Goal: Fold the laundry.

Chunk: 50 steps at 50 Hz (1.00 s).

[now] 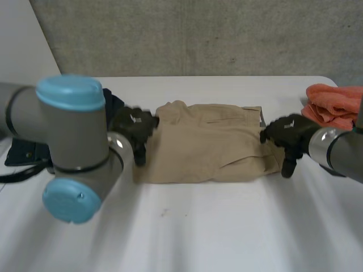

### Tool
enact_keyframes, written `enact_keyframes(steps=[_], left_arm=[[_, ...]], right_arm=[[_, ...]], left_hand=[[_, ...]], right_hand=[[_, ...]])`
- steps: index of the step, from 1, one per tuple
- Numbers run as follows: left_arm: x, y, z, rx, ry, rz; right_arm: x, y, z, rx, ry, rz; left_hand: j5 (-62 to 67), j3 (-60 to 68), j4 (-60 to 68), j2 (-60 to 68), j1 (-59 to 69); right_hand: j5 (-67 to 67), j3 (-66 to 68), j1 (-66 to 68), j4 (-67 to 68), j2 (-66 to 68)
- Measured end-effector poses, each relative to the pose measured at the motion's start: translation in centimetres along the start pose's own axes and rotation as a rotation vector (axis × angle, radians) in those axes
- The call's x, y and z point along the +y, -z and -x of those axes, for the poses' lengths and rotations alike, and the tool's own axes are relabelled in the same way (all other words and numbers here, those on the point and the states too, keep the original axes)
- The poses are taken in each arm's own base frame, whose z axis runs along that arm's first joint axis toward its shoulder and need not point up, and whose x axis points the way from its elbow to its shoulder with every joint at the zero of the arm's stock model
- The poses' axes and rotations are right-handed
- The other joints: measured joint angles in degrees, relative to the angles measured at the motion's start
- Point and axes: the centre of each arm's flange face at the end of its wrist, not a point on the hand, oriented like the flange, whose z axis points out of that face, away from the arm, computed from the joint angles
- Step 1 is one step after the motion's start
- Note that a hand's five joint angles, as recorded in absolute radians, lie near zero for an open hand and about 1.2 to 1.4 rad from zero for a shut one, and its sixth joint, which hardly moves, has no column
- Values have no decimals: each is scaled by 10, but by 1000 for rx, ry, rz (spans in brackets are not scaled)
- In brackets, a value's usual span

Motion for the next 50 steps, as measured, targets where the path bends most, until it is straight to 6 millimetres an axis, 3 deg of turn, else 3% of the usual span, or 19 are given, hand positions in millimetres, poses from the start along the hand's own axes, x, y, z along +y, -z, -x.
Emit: enact_keyframes(steps=[7, 15, 20, 23, 24, 25, 28, 33, 38, 40, 41, 46, 50], left_arm=[[36, -4, -26, 97, -68, 94], [48, -31, -37, 105, -92, 118], [49, -41, -43, 95, -114, 123], [47, -45, -44, 81, -129, 118], [45, -46, -44, 70, -134, 112], [42, -47, -43, 54, -138, 102], [36, -49, -41, 26, -141, 80], [17, -47, -31, -30, -126, 21], [-34, -17, -2, -88, -70, -108], [-34, -17, -2, -88, -70, -108], [-68, 11, 17, -113, -37, -197], [-130, 74, 51, -156, 4, -383], [-163, 113, 74, -193, 23, -482]], right_arm=[[28, -14, 10, -34, 60, -17], [48, -45, 13, 44, 112, -111], [56, -65, 14, 105, 142, -177], [56, -70, 13, 127, 146, -200], [55, -71, 12, 138, 144, -210], [54, -72, 11, 148, 138, -221], [50, -71, 8, 161, 114, -237], [35, -60, 0, 176, 42, -272], [-5, -26, -26, 205, -37, -315], [-5, -26, -26, 205, -37, -315], [-30, -2, -43, 228, -68, -340], [-81, 50, -73, 277, -111, -414], [-113, 83, -89, 307, -133, -478]], left_hand=[[-16, -6, -14, -7, -5], [-22, -8, -17, -10, -5], [-18, -7, -15, -8, -3], [124, 129, 126, 141, 149], [208, 214, 212, 227, 242], [373, 378, 377, 381, 408], [442, 448, 451, 455, 444], [443, 456, 458, 462, 444], [443, 457, 458, 462, 444], [443, 457, 458, 462, 444], [443, 458, 459, 463, 444], [443, 459, 460, 464, 444], [443, 459, 460, 464, 444]], right_hand=[[11, 9, 9, 13, 12], [43, 42, 40, 43, 45], [193, 207, 190, 204, 212], [361, 372, 327, 371, 381], [395, 409, 354, 408, 418], [410, 423, 359, 426, 427], [416, 428, 359, 431, 427], [420, 428, 381, 431, 427], [420, 428, 381, 431, 427], [420, 428, 381, 431, 427], [420, 428, 385, 431, 427], [420, 428, 393, 432, 427], [420, 428, 396, 433, 427]])
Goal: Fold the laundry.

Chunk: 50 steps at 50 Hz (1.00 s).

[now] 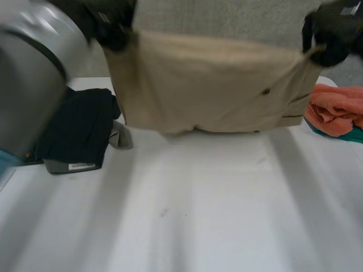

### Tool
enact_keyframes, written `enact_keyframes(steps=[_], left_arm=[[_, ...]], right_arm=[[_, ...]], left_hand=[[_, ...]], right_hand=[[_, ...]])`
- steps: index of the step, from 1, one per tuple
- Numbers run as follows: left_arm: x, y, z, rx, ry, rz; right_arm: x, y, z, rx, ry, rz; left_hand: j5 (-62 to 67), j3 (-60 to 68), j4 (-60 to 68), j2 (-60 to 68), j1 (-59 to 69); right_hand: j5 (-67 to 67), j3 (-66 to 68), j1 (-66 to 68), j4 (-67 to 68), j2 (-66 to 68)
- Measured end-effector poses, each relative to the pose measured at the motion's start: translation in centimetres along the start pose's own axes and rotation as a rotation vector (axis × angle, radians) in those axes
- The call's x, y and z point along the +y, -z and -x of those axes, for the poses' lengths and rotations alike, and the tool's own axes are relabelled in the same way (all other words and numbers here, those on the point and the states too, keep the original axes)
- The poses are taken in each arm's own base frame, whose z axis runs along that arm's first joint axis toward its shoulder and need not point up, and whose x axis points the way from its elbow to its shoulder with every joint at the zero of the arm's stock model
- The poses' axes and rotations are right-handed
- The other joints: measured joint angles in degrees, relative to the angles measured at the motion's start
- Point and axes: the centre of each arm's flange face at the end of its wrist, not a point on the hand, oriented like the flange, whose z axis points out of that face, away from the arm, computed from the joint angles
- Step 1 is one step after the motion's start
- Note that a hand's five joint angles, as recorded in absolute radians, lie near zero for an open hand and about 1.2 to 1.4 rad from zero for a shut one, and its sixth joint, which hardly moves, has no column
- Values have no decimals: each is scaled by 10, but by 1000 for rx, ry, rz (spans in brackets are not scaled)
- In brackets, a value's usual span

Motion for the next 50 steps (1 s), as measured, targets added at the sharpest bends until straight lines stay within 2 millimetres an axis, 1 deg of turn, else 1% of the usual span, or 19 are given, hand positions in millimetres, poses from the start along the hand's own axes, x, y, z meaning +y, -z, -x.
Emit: enact_keyframes(steps=[4, 8, 12, 14, 15, 17, 19, 22, 25, 27, 29, 30, 31, 34, 38, 42, 46, 48, 50], left_arm=[[-23, 6, 19, -26, 8, -28], [-20, 0, 21, -18, 11, 5], [5, -18, 12, 19, 12, 83], [10, -21, 9, 25, 11, 95], [30, -34, 1, 45, 9, 136], [47, -48, -6, 53, 8, 153], [59, -63, -10, 46, 9, 140], [66, -90, -9, 4, 17, 58], [58, -113, 1, -69, 30, -71], [38, -127, 15, -150, 50, -214], [14, -132, 32, -228, 74, -351], [9, -132, 35, -240, 79, -374], [-9, -131, 46, -289, 100, -462], [-29, -126, 60, -341, 127, -555], [-34, -122, 71, -369, 143, -573], [-16, -123, 73, -358, 145, -499], [15, -122, 64, -310, 152, -385], [46, -118, 49, -242, 161, -277], [65, -114, 37, -193, 166, -211]], right_arm=[[-25, 4, -9, 14, -14, -34], [-28, 1, -8, 1, -22, -26], [-11, -12, 5, -44, -24, 26], [-8, -13, 7, -48, -23, 33], [8, -22, 17, -75, -17, 74], [20, -30, 23, -88, -7, 100], [33, -42, 30, -85, 10, 107], [40, -62, 35, -41, 39, 54], [34, -81, 33, 42, 55, -51], [19, -94, 26, 128, 52, -164], [-6, -103, 15, 240, 24, -329], [-11, -104, 13, 256, 18, -357], [-32, -105, 4, 315, -12, -474], [-58, -103, -5, 362, -55, -624], [-72, -101, -6, 347, -78, -706], [-61, -103, 3, 287, -81, -652], [-33, -107, 16, 224, -85, -530], [-3, -109, 27, 173, -93, -413], [25, -107, 39, 126, -99, -308]], left_hand=[[0, 0, 0, 0, 0], [0, 0, 0, 0, 0], [0, 0, 0, 0, 0], [0, 0, 0, 0, 0], [0, 0, 0, 0, 0], [0, 0, 0, 0, 0], [0, 1, 0, 0, 0], [0, 1, 0, 1, 0], [0, 1, 0, 1, 0], [0, 1, 0, 1, 0], [0, 1, 0, 1, 0], [0, 1, 0, 1, 0], [0, 1, 0, 1, 0], [0, 1, 0, 1, 0], [0, 1, 0, 1, 0], [1, 1, 0, 1, 0], [1, 1, 0, 1, 0], [0, 1, 0, 1, 0], [0, 1, 0, 1, 0]], right_hand=[[0, 0, 1, 0, 0], [0, 0, 6, 0, 0], [0, 0, 6, 0, 0], [0, 0, 6, 0, 0], [0, 0, 6, 0, 0], [0, 0, 6, 0, 0], [0, 0, 6, 0, 0], [0, 2, 6, 0, 0], [0, 4, 7, 0, 0], [0, 4, 8, 0, 0], [0, 4, 11, 0, 0], [0, 4, 11, 0, 0], [0, 4, 13, 0, 0], [2, 4, 13, 0, 0], [3, 4, 13, 0, 0], [4, 5, 13, 0, 0], [4, 6, 13, 0, 0], [4, 6, 13, 0, 0], [4, 8, 13, 1, 0]])
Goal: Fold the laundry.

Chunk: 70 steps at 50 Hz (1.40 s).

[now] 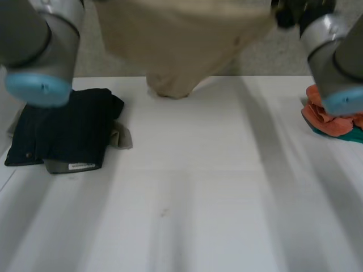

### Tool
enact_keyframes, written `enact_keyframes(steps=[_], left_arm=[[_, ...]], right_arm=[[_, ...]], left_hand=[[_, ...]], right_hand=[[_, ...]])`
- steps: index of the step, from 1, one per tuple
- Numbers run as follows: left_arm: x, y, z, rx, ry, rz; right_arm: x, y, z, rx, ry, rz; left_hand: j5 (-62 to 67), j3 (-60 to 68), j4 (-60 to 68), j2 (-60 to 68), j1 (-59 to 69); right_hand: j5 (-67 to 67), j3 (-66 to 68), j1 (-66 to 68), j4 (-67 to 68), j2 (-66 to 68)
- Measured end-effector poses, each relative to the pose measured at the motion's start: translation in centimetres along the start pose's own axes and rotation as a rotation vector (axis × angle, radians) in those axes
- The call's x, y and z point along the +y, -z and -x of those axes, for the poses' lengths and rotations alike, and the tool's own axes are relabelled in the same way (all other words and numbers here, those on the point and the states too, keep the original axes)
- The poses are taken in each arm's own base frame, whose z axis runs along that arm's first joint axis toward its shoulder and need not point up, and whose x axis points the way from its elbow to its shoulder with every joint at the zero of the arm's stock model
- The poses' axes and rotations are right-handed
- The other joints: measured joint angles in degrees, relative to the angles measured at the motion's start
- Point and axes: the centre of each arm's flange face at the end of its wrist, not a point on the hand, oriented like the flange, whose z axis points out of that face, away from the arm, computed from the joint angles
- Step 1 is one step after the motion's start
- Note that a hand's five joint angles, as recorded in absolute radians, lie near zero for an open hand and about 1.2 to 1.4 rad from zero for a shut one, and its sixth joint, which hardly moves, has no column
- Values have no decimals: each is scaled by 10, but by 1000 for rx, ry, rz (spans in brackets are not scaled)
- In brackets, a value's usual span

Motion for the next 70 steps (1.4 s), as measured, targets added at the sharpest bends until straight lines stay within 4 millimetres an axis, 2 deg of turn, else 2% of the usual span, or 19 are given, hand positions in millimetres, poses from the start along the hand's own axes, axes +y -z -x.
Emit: enact_keyframes(steps=[5, 9, 11, 14, 18, 23, 28, 29, 30, 35, 39, 44, 47, 48, 50, 51, 57, 62, 70], left_arm=[[71, 51, -29, 163, -9, 258], [104, 86, -42, 239, -40, 395], [127, 118, -48, 300, -87, 510], [138, 141, -50, 341, -127, 588], [137, 161, -49, 382, -164, 657], [110, 201, -49, 481, -219, 786], [80, 247, -49, 618, -280, 937], [80, 247, -49, 618, -280, 937], [71, 262, -49, 670, -300, 986], [58, 289, -51, 785, -343, 1081], [60, 289, -54, 801, -358, 1088], [70, 259, -60, 753, -359, 1021], [75, 231, -65, 707, -344, 939], [76, 225, -66, 698, -341, 921], [79, 208, -70, 676, -333, 866], [81, 199, -73, 665, -330, 836], [94, 150, -87, 605, -327, 676], [116, 113, -101, 567, -323, 583], [166, 87, -118, 588, -317, 555]], right_arm=[[74, 44, 26, -147, -2, 266], [109, 74, 37, -225, 21, 394], [132, 100, 40, -275, 54, 494], [140, 116, 38, -301, 78, 561], [135, 131, 35, -332, 99, 634], [103, 169, 29, -463, 166, 807], [69, 217, 18, -697, 259, 996], [69, 217, 18, -697, 259, 996], [61, 228, 15, -769, 275, 1038], [47, 247, 9, -912, 278, 1110], [47, 248, 7, -921, 261, 1120], [54, 241, 5, -865, 228, 1104], [59, 235, 5, -810, 204, 1081], [60, 233, 5, -795, 197, 1074], [63, 230, 6, -764, 183, 1060], [64, 228, 6, -749, 177, 1052], [70, 226, 9, -706, 161, 1023], [73, 227, 13, -698, 162, 1011], [78, 231, 16, -690, 164, 1002]], left_hand=[[0, 0, 0, 0, 0], [0, 0, 0, 0, 0], [0, 0, 0, 0, 0], [0, 0, 0, 0, 0], [0, 0, 0, 0, 0], [0, 0, 0, 0, 0], [0, 0, 0, 0, 0], [0, 0, 0, 0, 0], [0, 0, 0, 0, 0], [0, 0, 0, 0, 0], [0, 0, 0, 0, 0], [0, 0, 0, 0, 0], [-182, -189, -192, -194, -211], [-182, -189, -192, -194, -211], [-467, -476, -486, -491, -523], [-518, -532, -541, -542, -556], [-539, -562, -571, -569, -558], [-538, -561, -569, -567, -556], [-493, -510, -509, -514, -490]], right_hand=[[0, 1, 0, 0, 0], [0, 3, 0, 0, 0], [0, 3, 0, 0, 0], [0, 3, 0, 0, 2], [0, 3, 0, 0, 2], [0, 3, 0, 0, 7], [0, 3, 0, 0, 9], [0, 3, 0, 0, 9], [0, 3, 0, 0, 9], [0, 3, 0, 0, 9], [0, 3, 0, 0, 9], [0, 3, 0, 0, 9], [0, 3, 0, 0, 9], [0, 3, 0, 0, 9], [0, 3, 0, 0, 9], [0, 3, 0, 0, 9], [0, 3, 0, 0, 9], [0, 3, 0, 0, 9], [0, 3, 0, 0, 9]])
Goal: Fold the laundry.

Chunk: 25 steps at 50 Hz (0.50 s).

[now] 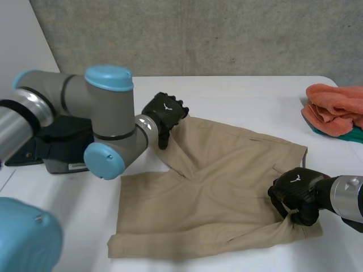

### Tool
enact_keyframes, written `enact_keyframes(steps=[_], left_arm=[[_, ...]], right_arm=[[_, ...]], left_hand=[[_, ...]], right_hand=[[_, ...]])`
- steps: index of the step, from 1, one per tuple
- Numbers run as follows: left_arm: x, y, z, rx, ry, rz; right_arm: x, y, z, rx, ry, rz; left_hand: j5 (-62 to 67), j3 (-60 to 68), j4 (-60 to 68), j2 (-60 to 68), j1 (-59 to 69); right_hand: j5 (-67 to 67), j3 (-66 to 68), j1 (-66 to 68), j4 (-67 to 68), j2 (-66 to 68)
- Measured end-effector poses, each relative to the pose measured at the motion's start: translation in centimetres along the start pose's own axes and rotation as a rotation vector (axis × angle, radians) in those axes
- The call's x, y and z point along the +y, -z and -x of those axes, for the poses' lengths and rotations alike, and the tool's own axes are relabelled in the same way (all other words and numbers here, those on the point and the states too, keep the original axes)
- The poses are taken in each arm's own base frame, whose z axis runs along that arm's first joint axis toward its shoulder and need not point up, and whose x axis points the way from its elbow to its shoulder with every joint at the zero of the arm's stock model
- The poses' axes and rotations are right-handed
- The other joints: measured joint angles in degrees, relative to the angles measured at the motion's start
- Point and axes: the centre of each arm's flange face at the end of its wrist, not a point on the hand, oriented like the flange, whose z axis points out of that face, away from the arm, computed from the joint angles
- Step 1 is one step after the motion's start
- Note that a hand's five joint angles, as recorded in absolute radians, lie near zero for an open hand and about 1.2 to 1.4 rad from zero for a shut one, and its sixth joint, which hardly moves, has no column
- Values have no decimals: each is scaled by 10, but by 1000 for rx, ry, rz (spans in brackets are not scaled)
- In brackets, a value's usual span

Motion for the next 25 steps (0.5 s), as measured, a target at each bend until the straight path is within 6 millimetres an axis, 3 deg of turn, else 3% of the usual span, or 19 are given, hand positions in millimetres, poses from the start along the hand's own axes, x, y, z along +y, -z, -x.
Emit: enact_keyframes(steps=[3, 6, 7, 8, 9, 16, 19, 25], left_arm=[[15, -16, -5, 24, -24, 19], [26, -24, -8, 28, -51, 43], [29, -26, -7, 23, -60, 53], [32, -28, -7, 14, -67, 64], [34, -29, -6, 6, -72, 72], [46, -28, 9, -147, -123, 192], [50, -17, 21, -254, -159, 301], [53, 0, 23, -281, -199, 403]], right_arm=[[2, -1, 0, 7, 0, -4], [3, -2, 0, 14, 0, -7], [3, -1, 0, 16, 0, -8], [3, -1, -1, 19, 1, -9], [3, -1, -1, 20, 1, -10], [2, 0, -2, 30, 2, -16], [2, 1, -1, 31, 4, -18], [-1, 1, 5, 23, 17, -24]], left_hand=[[9, 9, 8, 8, 4], [262, 264, 262, 264, 296], [262, 264, 262, 264, 296], [415, 418, 416, 429, 455], [457, 465, 459, 467, 489], [489, 509, 508, 512, 497], [489, 509, 508, 512, 497], [489, 509, 508, 512, 497]], right_hand=[[0, 0, 0, 0, 0], [0, 0, 0, 0, 0], [0, 0, 0, 0, 0], [0, 0, 0, 0, 0], [0, 0, 0, 0, 0], [0, 0, 0, 0, 0], [0, 0, 0, 0, 0], [0, 0, 0, 0, 0]])
